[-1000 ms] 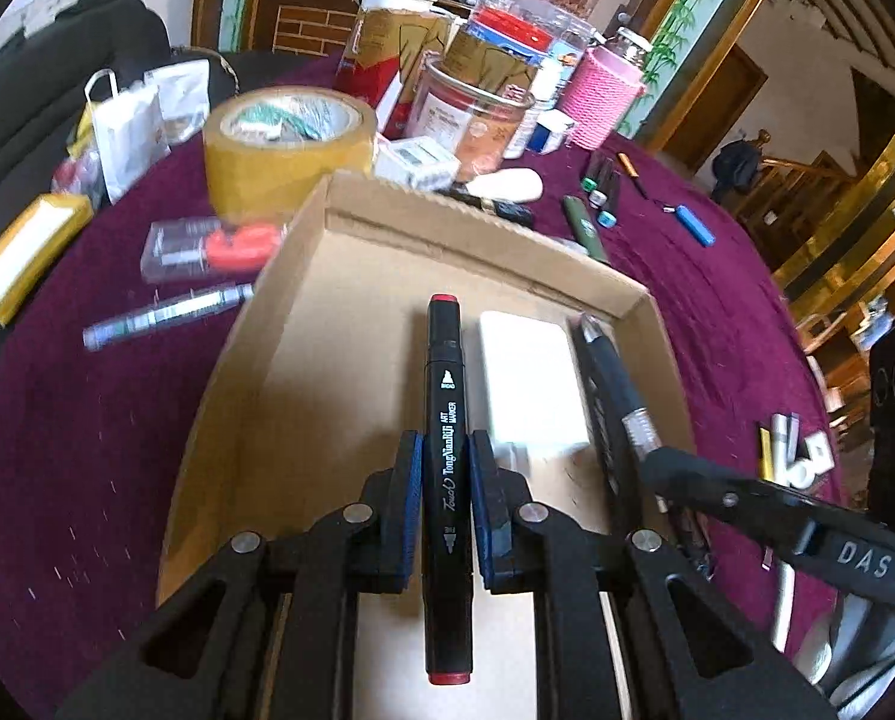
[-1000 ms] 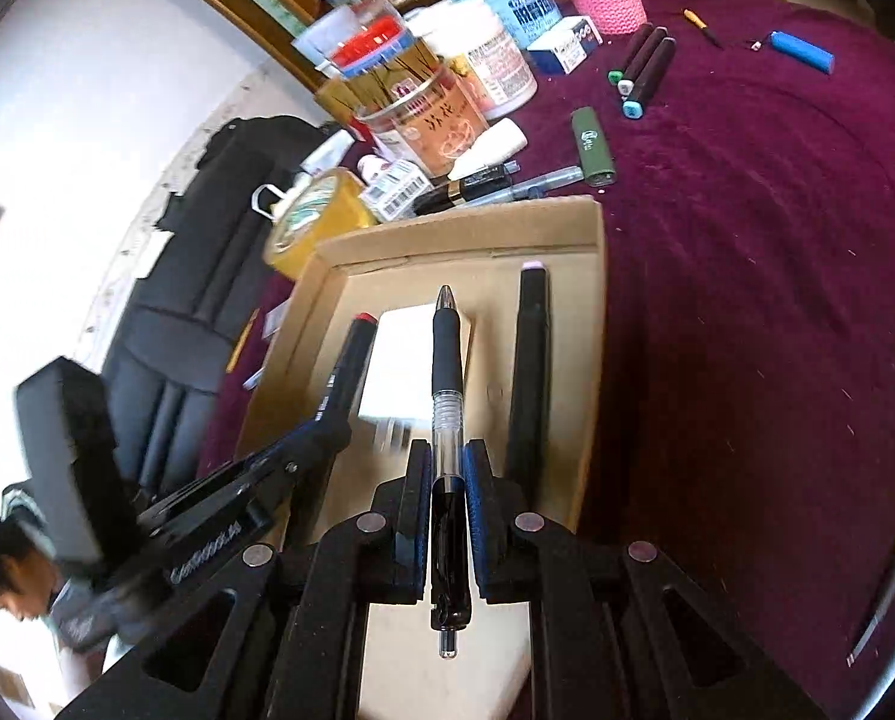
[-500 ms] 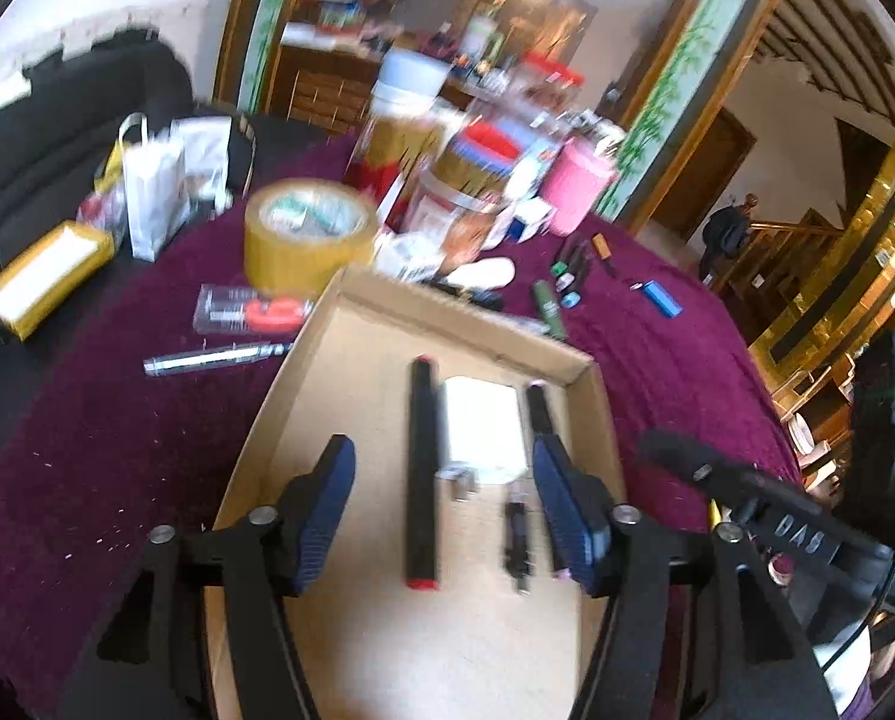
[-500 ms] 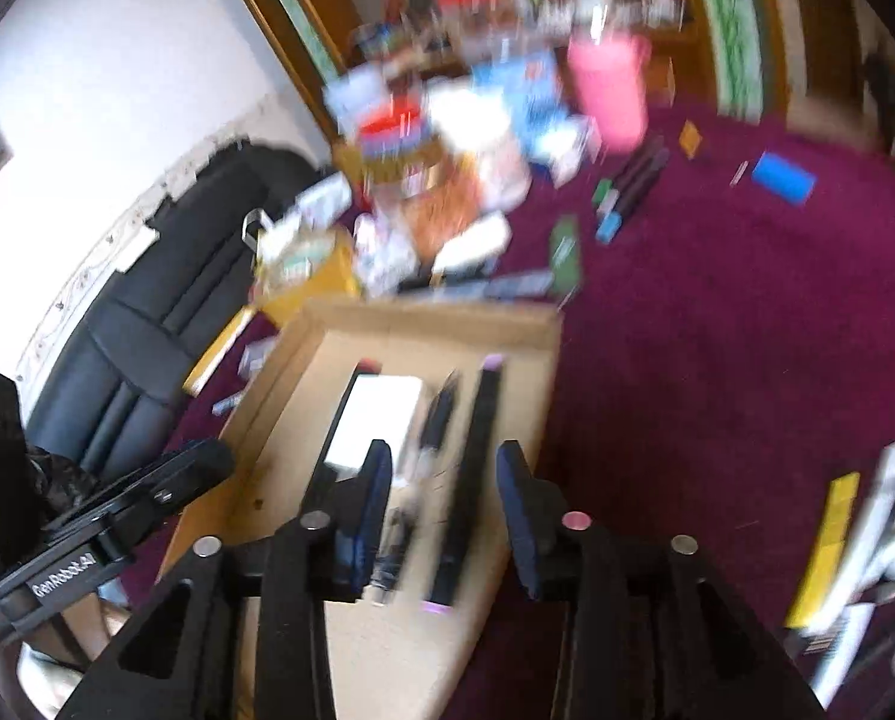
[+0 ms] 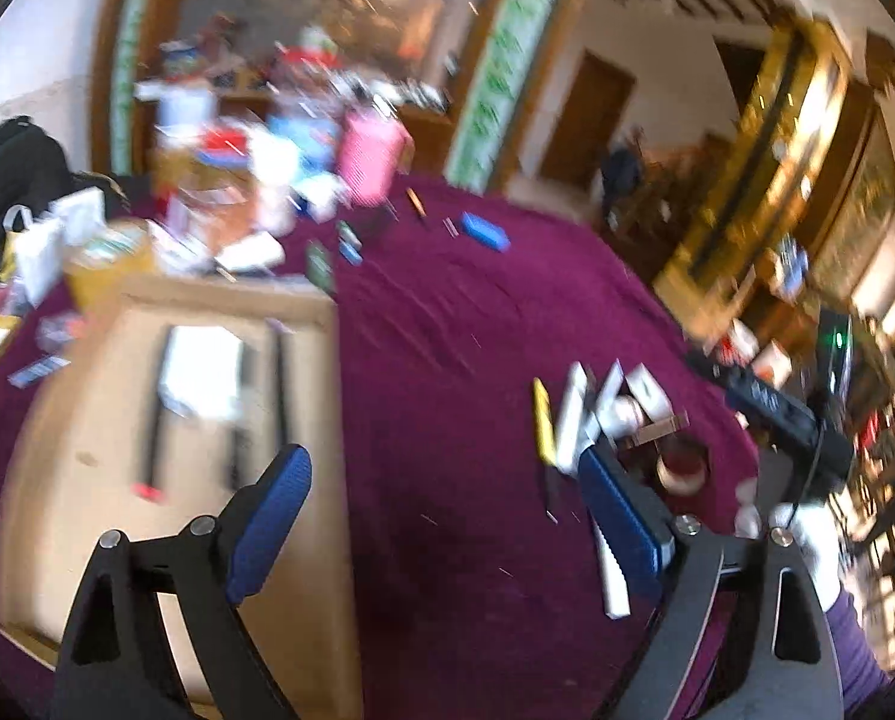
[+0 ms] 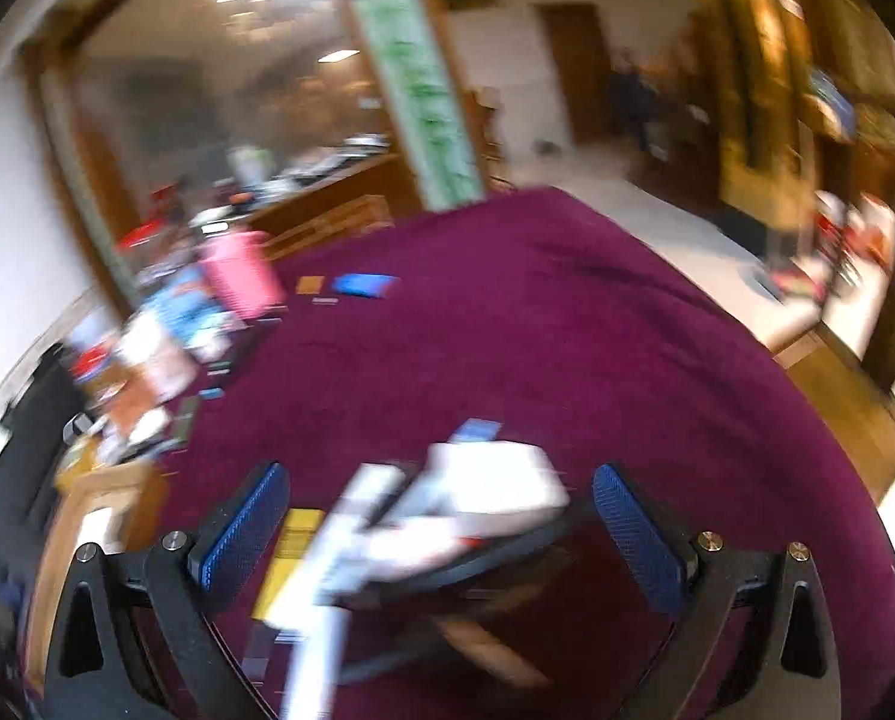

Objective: Organize rigid objects
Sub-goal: 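Grasp the yellow-and-black pen from the pile with the left gripper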

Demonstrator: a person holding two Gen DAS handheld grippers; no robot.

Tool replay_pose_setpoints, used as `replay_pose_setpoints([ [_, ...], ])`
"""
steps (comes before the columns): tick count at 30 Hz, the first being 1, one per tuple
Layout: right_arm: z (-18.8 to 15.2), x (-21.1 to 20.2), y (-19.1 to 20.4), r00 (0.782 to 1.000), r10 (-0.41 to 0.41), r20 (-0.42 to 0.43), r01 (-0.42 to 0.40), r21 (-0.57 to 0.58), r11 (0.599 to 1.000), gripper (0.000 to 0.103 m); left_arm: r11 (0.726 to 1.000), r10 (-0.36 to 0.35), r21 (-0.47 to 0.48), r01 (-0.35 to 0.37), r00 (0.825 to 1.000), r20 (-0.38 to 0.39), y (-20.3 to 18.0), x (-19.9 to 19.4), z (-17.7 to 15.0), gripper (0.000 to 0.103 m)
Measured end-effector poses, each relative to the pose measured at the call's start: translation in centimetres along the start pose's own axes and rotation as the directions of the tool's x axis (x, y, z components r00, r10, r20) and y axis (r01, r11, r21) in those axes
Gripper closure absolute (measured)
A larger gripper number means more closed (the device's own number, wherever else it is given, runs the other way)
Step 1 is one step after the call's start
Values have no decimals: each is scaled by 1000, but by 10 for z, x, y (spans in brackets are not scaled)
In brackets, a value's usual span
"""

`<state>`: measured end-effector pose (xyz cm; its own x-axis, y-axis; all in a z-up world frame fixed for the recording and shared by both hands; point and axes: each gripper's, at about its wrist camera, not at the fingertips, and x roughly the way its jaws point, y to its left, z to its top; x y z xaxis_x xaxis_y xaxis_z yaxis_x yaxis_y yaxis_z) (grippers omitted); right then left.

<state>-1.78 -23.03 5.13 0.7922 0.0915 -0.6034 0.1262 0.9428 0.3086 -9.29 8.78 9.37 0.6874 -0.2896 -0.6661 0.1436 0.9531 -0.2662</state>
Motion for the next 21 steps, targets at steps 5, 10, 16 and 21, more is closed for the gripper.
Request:
replay_pose_setpoints([
  [5,-14,9,-41,1000,-19,-15,20,61,998,1,994,5,111,6,995,-99,-52,50,-15,13],
  [10,-13,7,-44,997,79,-24,-77,80,994,1,994,-5,105,19,992,-129,-71,95,1,31],
  [16,-14,6,-40,993,114,-18,-112,59,992,1,996,45,78,-31,983,-178,-74,154,29,41],
  [21,-14,11,-48,990,134,-38,-129,98,987,1,982,125,167,-91,971,-205,-76,181,21,72],
])
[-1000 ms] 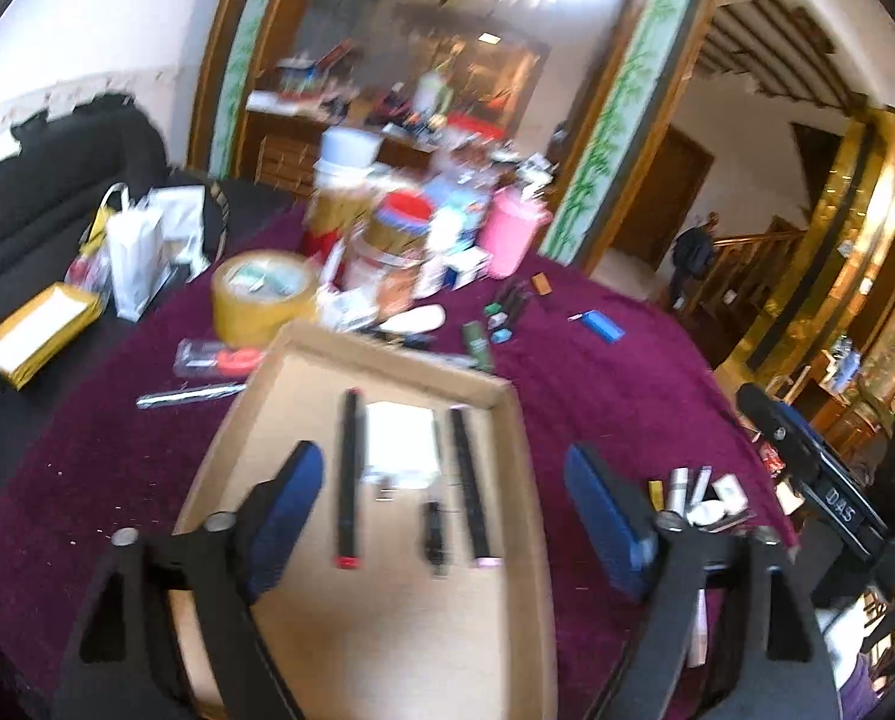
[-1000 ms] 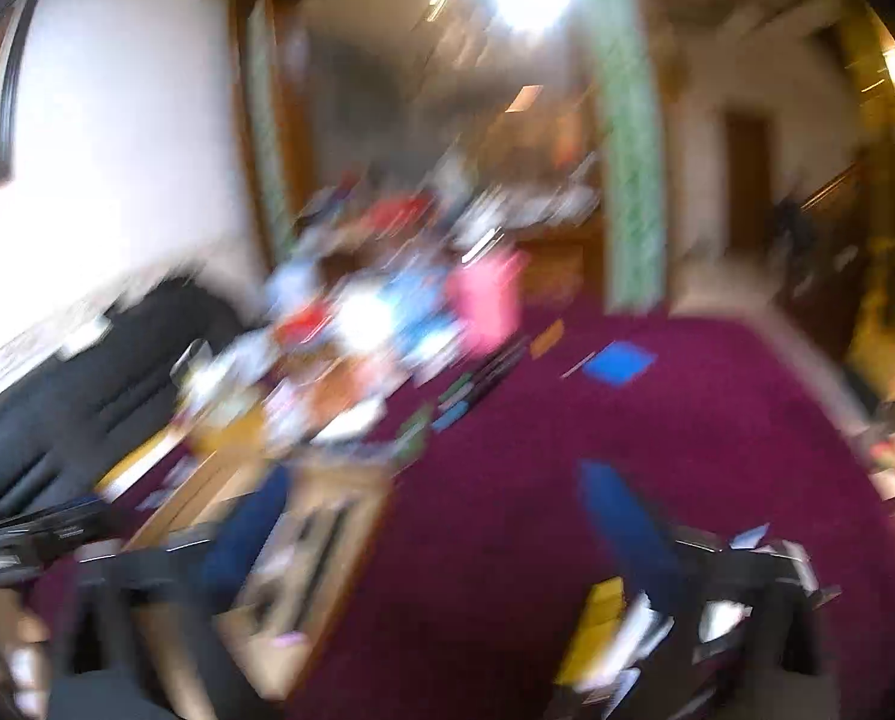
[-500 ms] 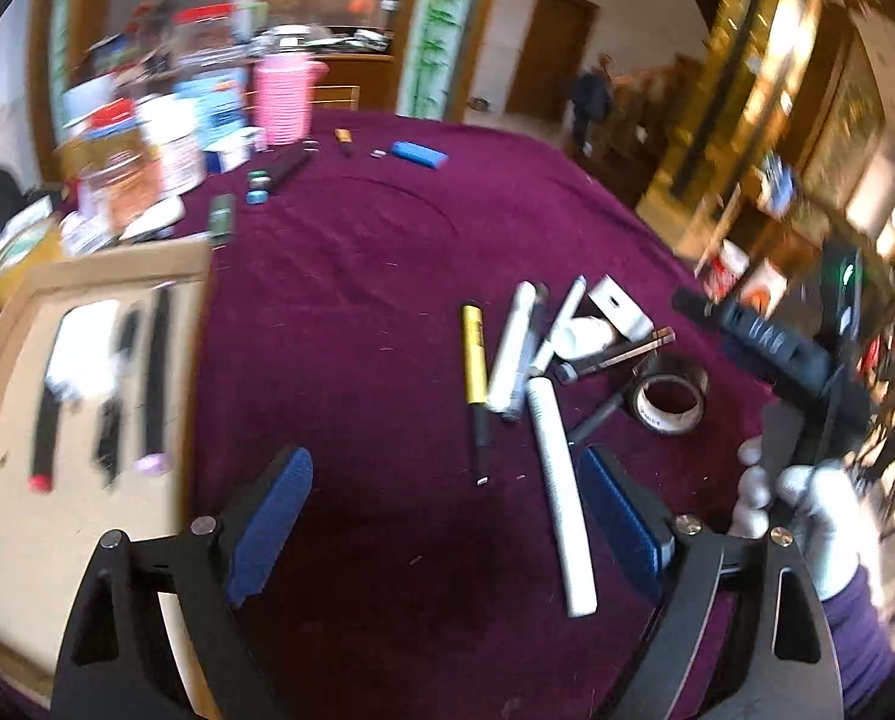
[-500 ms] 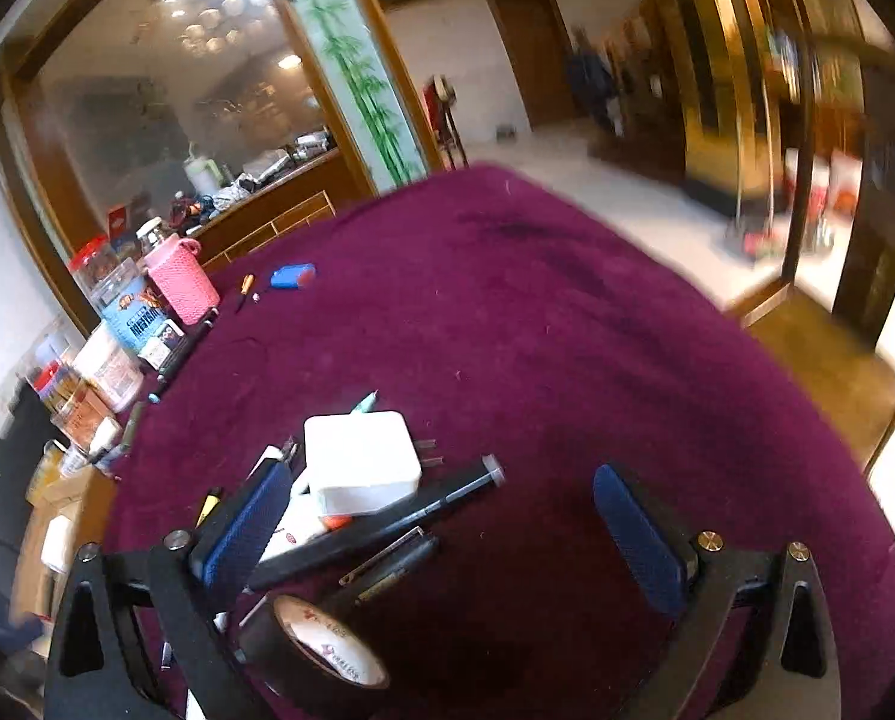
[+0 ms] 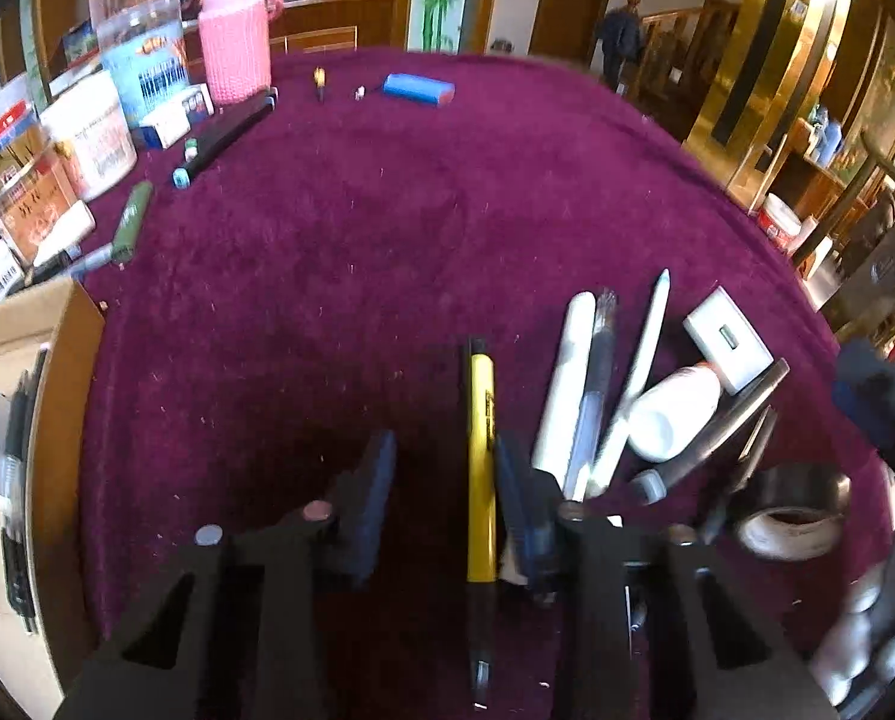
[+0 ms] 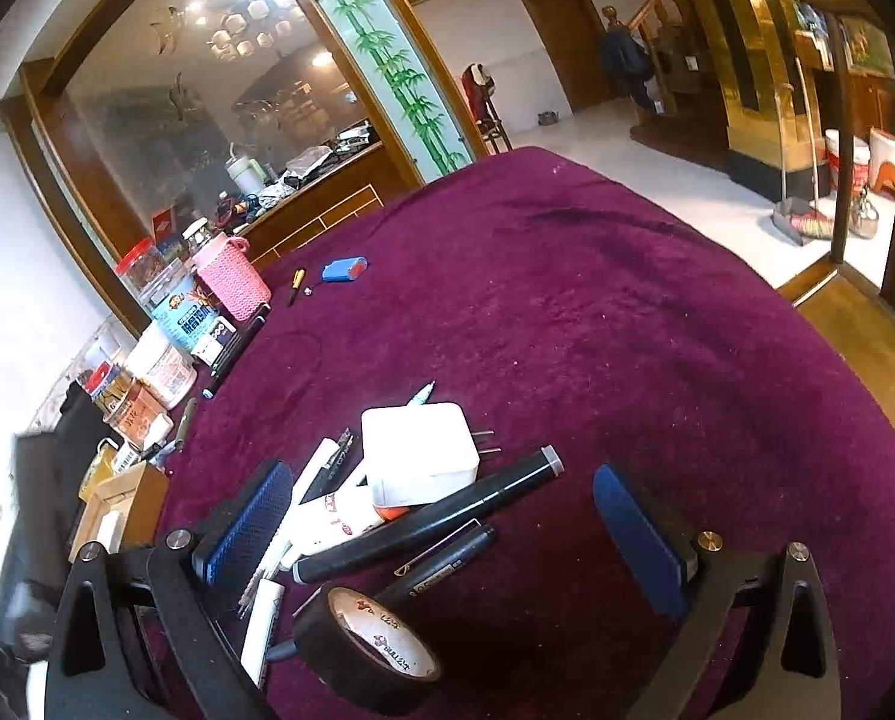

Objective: Organize rigid objects
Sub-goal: 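Grasp the yellow-and-black pen from the pile with the left gripper, then grasp the white tube with the right gripper while the left carries the yellow pen to the tray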

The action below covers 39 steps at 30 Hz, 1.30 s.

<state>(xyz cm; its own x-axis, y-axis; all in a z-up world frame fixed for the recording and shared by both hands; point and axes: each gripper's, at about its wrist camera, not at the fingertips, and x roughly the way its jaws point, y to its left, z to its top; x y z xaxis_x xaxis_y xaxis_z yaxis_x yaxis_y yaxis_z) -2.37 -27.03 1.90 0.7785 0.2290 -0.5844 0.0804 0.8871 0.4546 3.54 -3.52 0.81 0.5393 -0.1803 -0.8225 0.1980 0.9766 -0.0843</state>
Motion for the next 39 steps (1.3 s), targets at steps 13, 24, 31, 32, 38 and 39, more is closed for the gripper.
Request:
replay_pose_setpoints([
  [13,-3,6,4,1000,-20,-24,20,-24,1000,1,995,19,93,-25,998,61,-19,-21,-15,96],
  [24,-17,6,41,998,-31,-49,21,-206,978,36,979,-158,-76,188,942,295,55,-180,-89,95],
  [31,-74,-17,105,965,30,-261,-119,-336,934,41,965,-136,-170,202,932,335,107,-205,-132,95],
  [32,-81,-14,112,958,16,-287,-119,-345,931,41,961,-135,-186,206,933,334,114,-204,-136,95],
  [38,-95,21,139,938,-139,-318,-3,-408,913,41,942,-113,-263,210,933,342,149,-207,-160,95],
  [39,-97,25,142,935,-164,-313,18,-421,907,42,940,-107,-270,207,933,344,154,-209,-163,95],
])
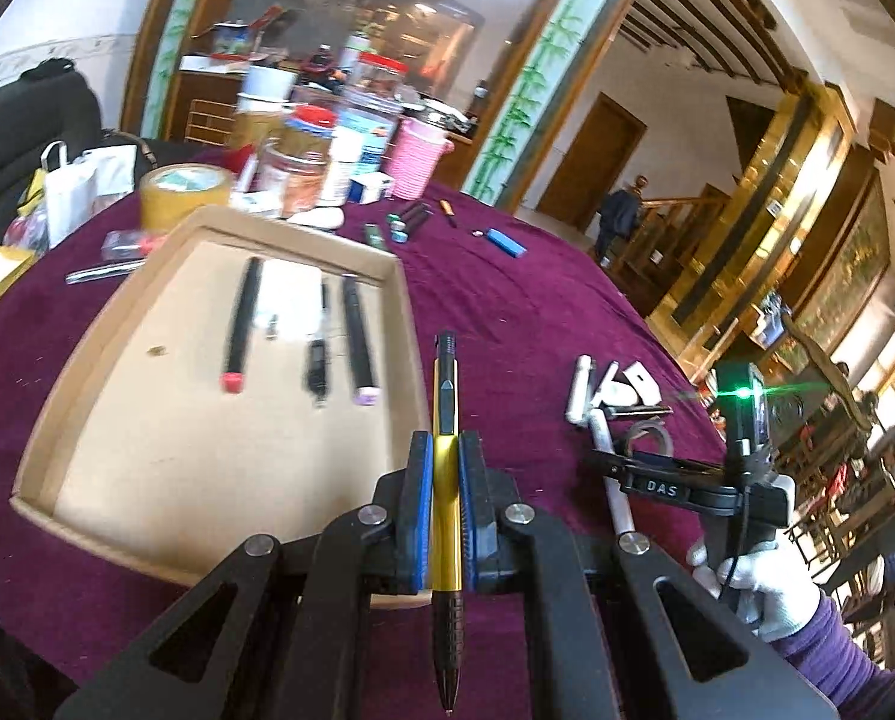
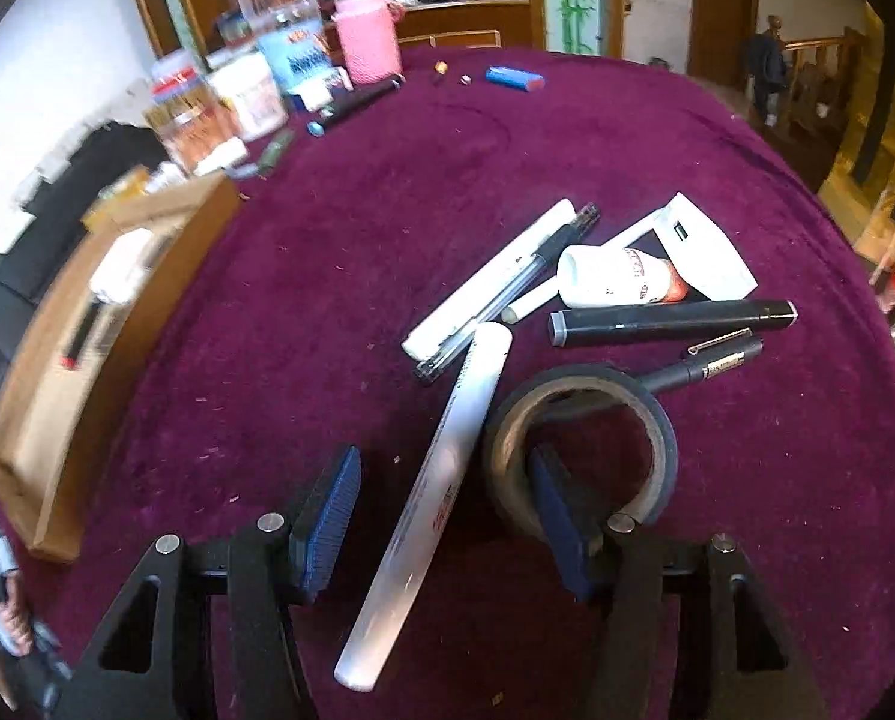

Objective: Organize rigid objects
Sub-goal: 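Grasp the white tube with the right gripper while the left carries the yellow pen to the tray, then lower yellow pen and white tube into the tray and open both grippers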

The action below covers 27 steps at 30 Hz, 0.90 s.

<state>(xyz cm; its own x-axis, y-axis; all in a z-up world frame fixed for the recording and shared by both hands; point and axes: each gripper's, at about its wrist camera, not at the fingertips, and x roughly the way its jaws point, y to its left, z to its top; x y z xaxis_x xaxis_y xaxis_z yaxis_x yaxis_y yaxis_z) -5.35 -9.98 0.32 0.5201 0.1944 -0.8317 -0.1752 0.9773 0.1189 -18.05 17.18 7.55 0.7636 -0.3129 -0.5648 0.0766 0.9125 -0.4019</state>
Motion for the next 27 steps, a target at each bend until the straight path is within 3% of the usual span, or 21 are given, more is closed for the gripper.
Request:
replay_pose_setpoints([
  [3,0,-1,3,998,-57,26,58,-23,998,77,999,25,-25,-24,1000,18,18,-10,-1,95],
  [4,0,-3,-1,999,-24,25,24,-8,1000,79,999,28,-44,-27,999,24,25,-14,-1,95],
  [9,-1,-28,-20,991,116,71,-122,89,988,80,995,44,-96,-40,998,37,53,-24,-1,95],
  [14,10,-49,-15,952,285,116,-299,129,946,79,991,45,-126,-41,999,26,66,-20,3,95],
  [19,33,-49,27,894,438,99,-447,101,889,79,986,123,-115,-122,992,6,82,-16,27,95],
  [23,56,-35,71,871,486,67,-490,60,870,79,975,218,-38,-220,975,-51,92,12,63,95],
  [27,75,-20,121,848,530,24,-530,19,848,79,967,246,-28,-252,960,-136,110,54,88,95],
])
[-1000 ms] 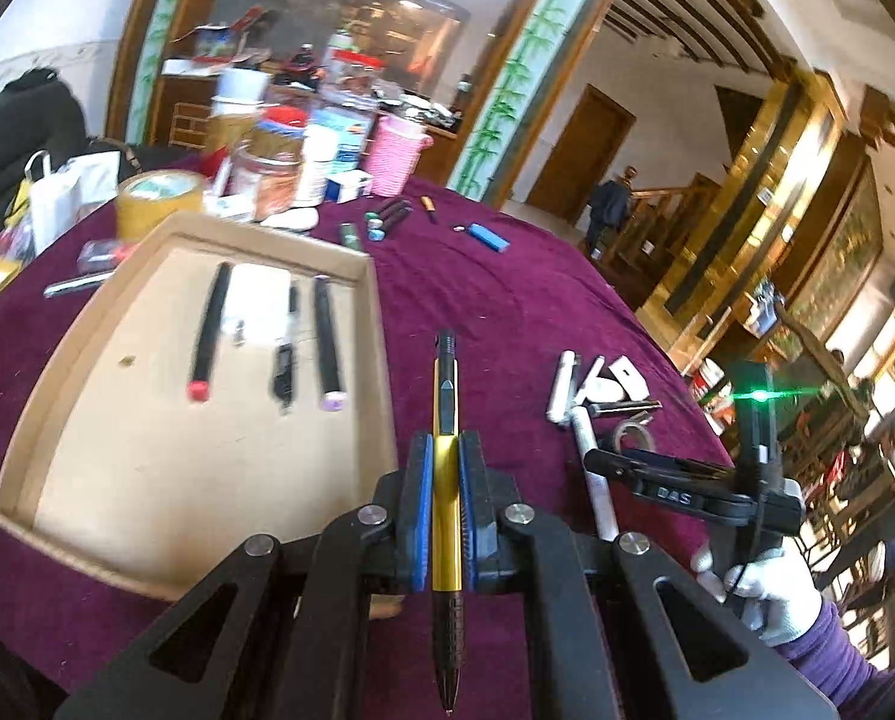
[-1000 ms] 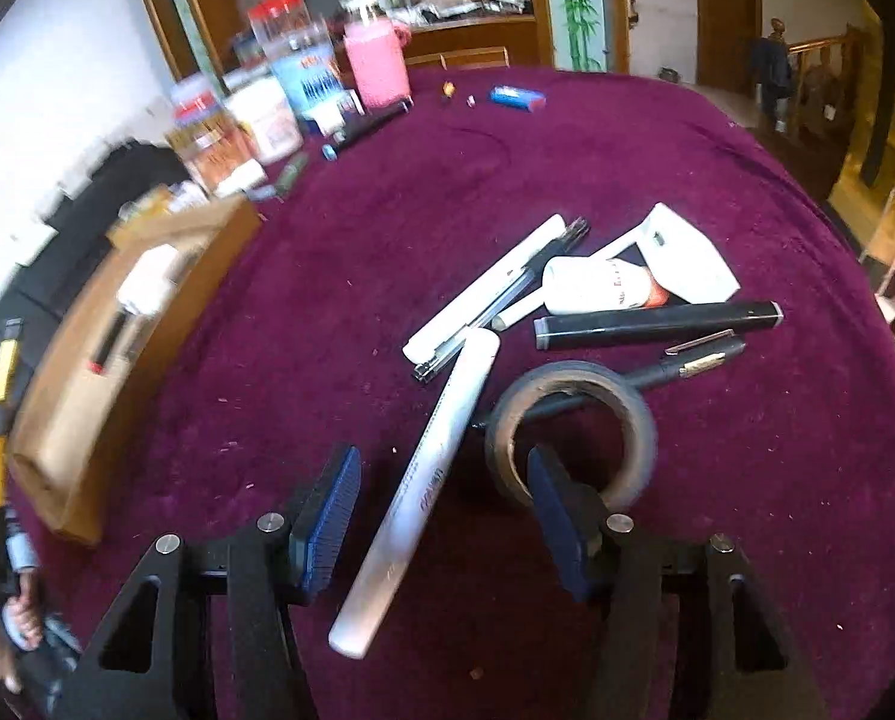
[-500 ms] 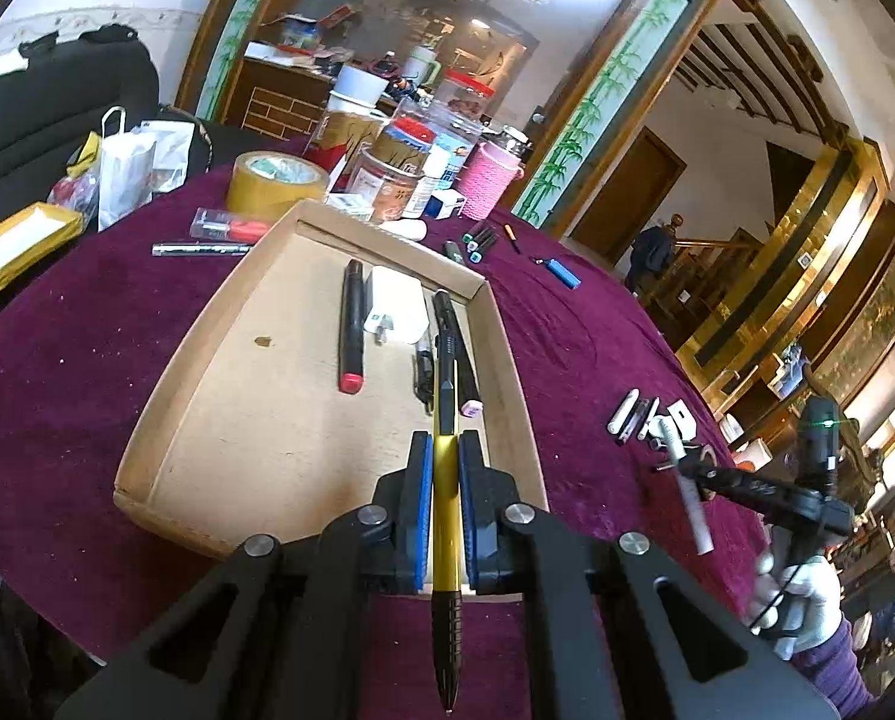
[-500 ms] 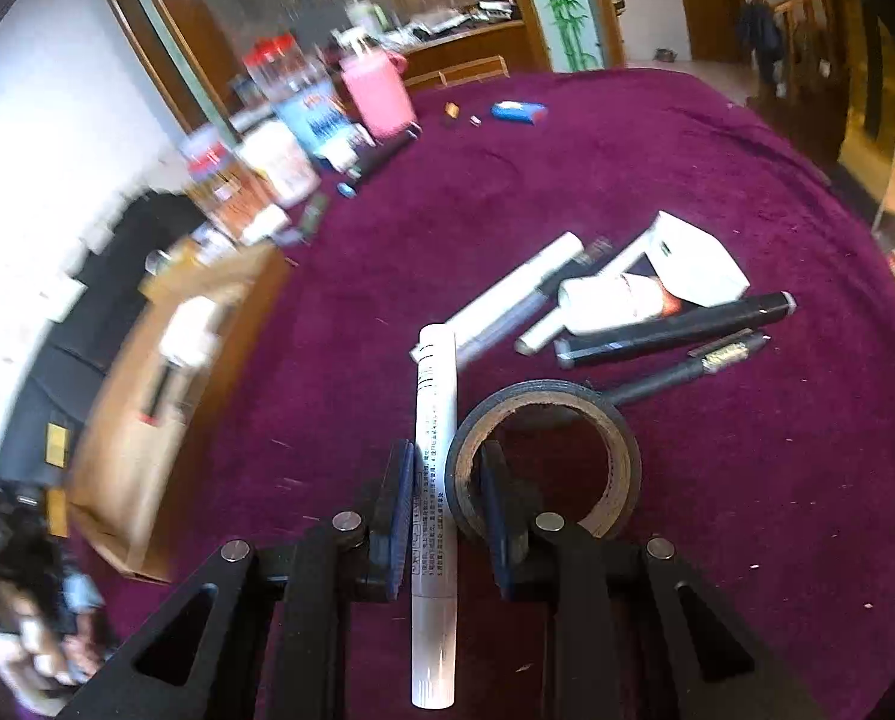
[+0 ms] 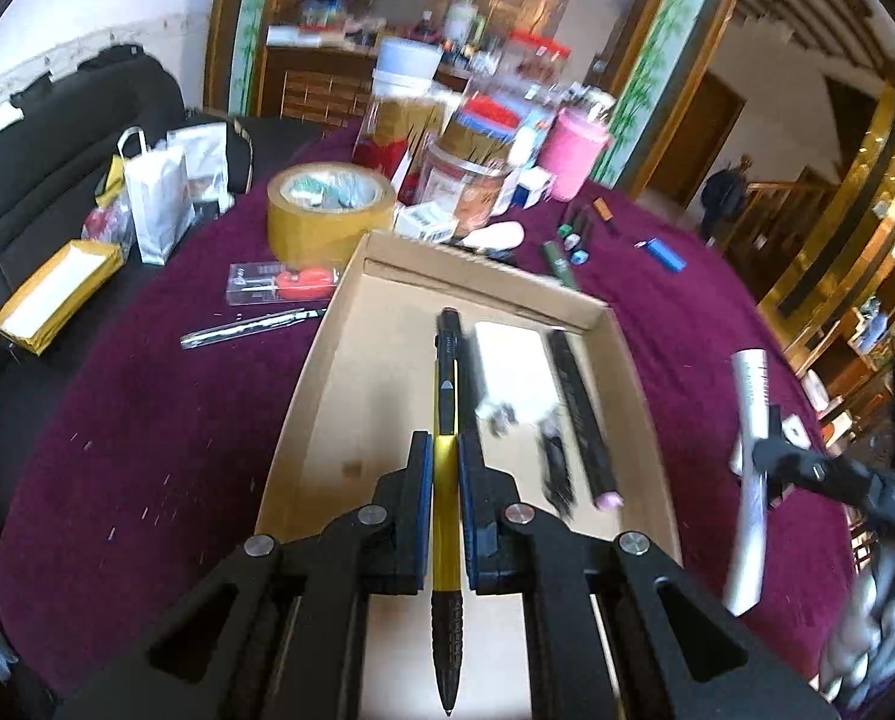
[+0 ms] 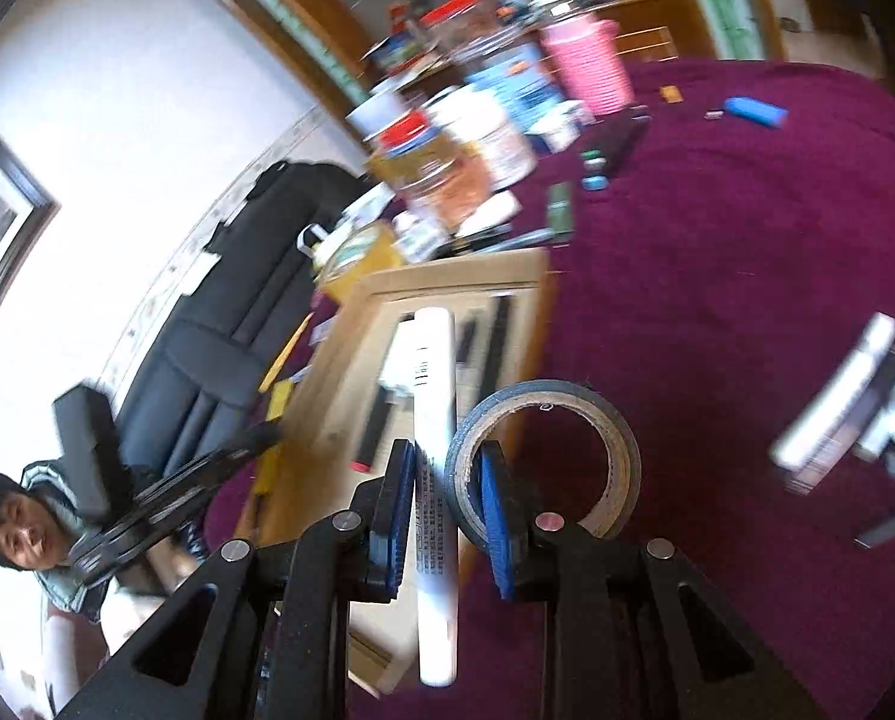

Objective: Organize rigid objects
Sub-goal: 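Lower yellow pen and white tube into the tray and open both grippers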

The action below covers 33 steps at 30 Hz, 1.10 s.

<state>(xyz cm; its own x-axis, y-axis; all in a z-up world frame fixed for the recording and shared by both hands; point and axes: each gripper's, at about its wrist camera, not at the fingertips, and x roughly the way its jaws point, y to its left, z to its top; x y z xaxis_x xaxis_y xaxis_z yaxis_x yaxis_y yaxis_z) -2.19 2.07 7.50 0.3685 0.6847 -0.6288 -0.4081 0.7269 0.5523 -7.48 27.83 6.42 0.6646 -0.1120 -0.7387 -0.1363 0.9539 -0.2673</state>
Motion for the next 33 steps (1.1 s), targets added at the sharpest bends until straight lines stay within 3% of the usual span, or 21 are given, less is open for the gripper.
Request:
replay_pose_setpoints([
  [4,10,34,22,999,5,-35,-6,-27,1000,83,999,41,2,-41,997,-61,4,37,22,95],
  [12,20,66,27,998,-35,-53,32,-63,998,85,996,82,-15,-84,992,-93,16,71,46,94],
  [15,24,59,19,998,-47,-30,45,-53,998,85,998,51,-40,-54,996,-73,20,69,45,71],
  [21,28,40,9,1000,-22,1,22,-29,999,85,996,-41,-83,42,999,20,24,26,29,58],
  [26,14,42,34,998,28,-58,-34,-104,994,85,986,-77,-138,92,991,109,39,-32,0,44],
  [33,8,71,61,991,65,-114,-80,-133,988,85,964,-84,-233,132,976,202,68,-86,-46,42],
])
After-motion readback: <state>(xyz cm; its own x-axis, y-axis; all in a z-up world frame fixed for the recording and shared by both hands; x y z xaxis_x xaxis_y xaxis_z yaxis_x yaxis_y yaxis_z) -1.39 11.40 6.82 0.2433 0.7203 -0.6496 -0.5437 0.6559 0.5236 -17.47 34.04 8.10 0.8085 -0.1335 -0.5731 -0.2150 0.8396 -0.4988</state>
